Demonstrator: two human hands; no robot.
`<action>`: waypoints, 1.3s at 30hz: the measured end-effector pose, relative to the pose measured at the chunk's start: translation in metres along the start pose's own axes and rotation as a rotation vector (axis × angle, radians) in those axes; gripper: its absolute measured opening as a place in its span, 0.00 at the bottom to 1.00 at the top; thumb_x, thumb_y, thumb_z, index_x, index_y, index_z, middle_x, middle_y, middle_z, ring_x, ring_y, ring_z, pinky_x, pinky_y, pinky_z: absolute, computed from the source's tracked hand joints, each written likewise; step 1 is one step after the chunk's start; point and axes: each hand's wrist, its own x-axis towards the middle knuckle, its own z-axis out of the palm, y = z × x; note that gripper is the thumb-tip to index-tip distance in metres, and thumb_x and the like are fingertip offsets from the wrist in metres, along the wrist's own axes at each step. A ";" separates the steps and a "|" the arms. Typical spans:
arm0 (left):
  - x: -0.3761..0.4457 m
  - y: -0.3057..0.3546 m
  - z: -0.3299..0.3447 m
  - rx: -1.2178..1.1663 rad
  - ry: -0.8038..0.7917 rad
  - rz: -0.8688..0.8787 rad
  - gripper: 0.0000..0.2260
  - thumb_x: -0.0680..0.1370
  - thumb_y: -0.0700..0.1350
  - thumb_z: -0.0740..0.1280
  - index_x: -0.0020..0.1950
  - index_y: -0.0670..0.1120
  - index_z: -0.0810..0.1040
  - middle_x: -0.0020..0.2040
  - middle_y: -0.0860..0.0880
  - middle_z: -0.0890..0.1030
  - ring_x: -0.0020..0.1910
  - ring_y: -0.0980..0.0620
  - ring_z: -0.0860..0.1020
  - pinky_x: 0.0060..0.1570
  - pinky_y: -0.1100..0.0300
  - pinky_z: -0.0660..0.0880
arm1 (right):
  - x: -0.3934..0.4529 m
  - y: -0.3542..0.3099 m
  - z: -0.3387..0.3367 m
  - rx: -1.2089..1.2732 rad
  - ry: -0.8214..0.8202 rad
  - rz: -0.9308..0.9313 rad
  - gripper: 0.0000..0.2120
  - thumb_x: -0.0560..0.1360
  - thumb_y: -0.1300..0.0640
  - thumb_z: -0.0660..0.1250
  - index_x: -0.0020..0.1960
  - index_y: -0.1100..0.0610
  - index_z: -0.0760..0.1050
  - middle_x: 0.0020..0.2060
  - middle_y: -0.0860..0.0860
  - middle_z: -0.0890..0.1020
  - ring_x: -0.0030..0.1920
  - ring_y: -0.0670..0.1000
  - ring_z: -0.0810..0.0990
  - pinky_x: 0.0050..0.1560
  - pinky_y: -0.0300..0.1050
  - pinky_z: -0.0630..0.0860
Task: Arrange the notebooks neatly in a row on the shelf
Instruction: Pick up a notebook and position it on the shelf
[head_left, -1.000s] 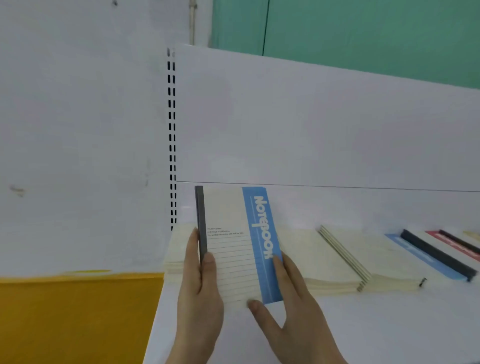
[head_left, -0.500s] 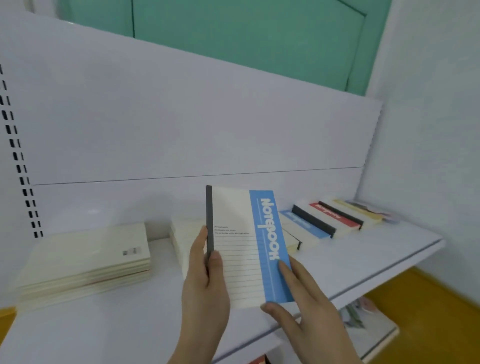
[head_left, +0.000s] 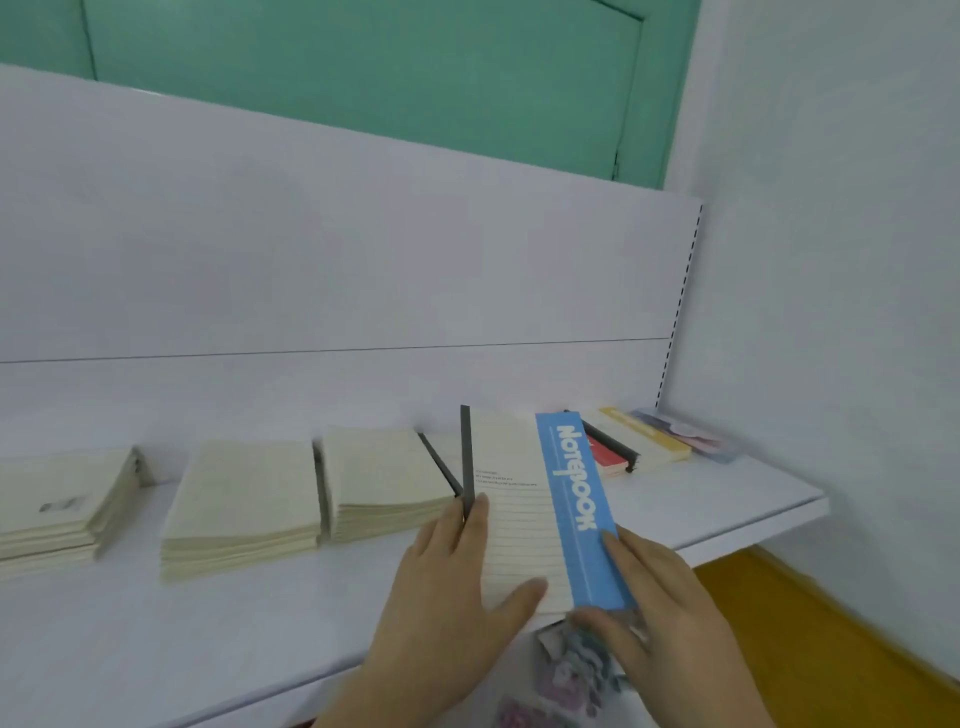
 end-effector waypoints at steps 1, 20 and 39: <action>0.004 0.005 0.004 0.060 -0.072 0.012 0.44 0.75 0.70 0.60 0.81 0.51 0.45 0.80 0.55 0.49 0.78 0.55 0.49 0.75 0.62 0.49 | 0.004 0.012 0.001 0.002 -0.019 0.007 0.38 0.71 0.28 0.52 0.65 0.56 0.75 0.61 0.50 0.79 0.61 0.47 0.70 0.59 0.49 0.73; 0.142 -0.062 0.064 0.445 -0.237 -0.048 0.49 0.68 0.80 0.45 0.80 0.51 0.56 0.75 0.54 0.65 0.76 0.53 0.58 0.76 0.56 0.53 | 0.154 0.094 0.126 0.110 -0.181 -0.231 0.39 0.74 0.26 0.50 0.64 0.55 0.77 0.61 0.48 0.79 0.63 0.49 0.76 0.62 0.46 0.70; 0.185 -0.080 0.071 0.727 -0.384 -0.180 0.39 0.72 0.77 0.53 0.72 0.52 0.71 0.72 0.50 0.68 0.80 0.47 0.48 0.78 0.48 0.42 | 0.220 0.113 0.210 0.076 -0.080 -0.584 0.37 0.75 0.27 0.44 0.49 0.49 0.84 0.41 0.42 0.85 0.51 0.51 0.83 0.51 0.50 0.80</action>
